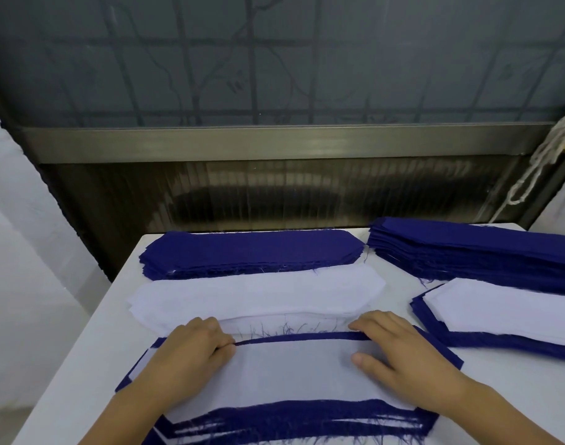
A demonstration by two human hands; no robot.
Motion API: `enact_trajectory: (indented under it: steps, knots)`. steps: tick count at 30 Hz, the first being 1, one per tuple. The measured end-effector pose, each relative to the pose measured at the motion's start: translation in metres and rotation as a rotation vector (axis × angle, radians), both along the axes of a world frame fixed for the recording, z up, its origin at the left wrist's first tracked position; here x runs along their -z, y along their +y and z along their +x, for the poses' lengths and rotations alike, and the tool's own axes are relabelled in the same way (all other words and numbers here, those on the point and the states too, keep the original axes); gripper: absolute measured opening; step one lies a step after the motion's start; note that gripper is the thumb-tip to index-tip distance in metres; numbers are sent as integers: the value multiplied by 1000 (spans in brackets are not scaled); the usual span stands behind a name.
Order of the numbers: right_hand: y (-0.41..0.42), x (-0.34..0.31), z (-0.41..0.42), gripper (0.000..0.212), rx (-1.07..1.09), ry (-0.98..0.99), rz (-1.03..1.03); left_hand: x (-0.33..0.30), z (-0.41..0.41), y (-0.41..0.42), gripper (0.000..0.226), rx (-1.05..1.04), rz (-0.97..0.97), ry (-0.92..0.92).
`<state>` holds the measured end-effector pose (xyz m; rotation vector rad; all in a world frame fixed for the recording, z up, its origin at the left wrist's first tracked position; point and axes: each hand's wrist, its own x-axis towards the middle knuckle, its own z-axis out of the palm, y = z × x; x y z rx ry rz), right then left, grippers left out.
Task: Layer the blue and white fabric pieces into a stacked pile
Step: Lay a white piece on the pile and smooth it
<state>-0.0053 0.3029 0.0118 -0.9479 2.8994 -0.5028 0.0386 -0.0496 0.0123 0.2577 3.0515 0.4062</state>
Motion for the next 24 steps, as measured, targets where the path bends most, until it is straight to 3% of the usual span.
enact_trajectory:
  steps: [3, 9, 14, 17, 20, 24]
  knots:
    - [-1, 6, 7, 68, -80, -47, 43, 4, 6, -2, 34, 9, 32, 30]
    - [4, 12, 10, 63, -135, -36, 160, 18, 15, -1, 33, 3, 17, 122]
    - [14, 8, 8, 60, -152, -29, 207, 20, 26, 1, 65, -33, -8, 307]
    - [22, 0, 7, 61, -131, -33, 218, 18, 28, -6, 46, -51, 36, 291]
    - [16, -12, -1, 54, -54, -63, 67, 14, 20, -6, 25, -76, 113, 328]
    - [-20, -20, -38, 30, 32, 54, -115, -2, -16, 27, 23, -53, 161, 334]
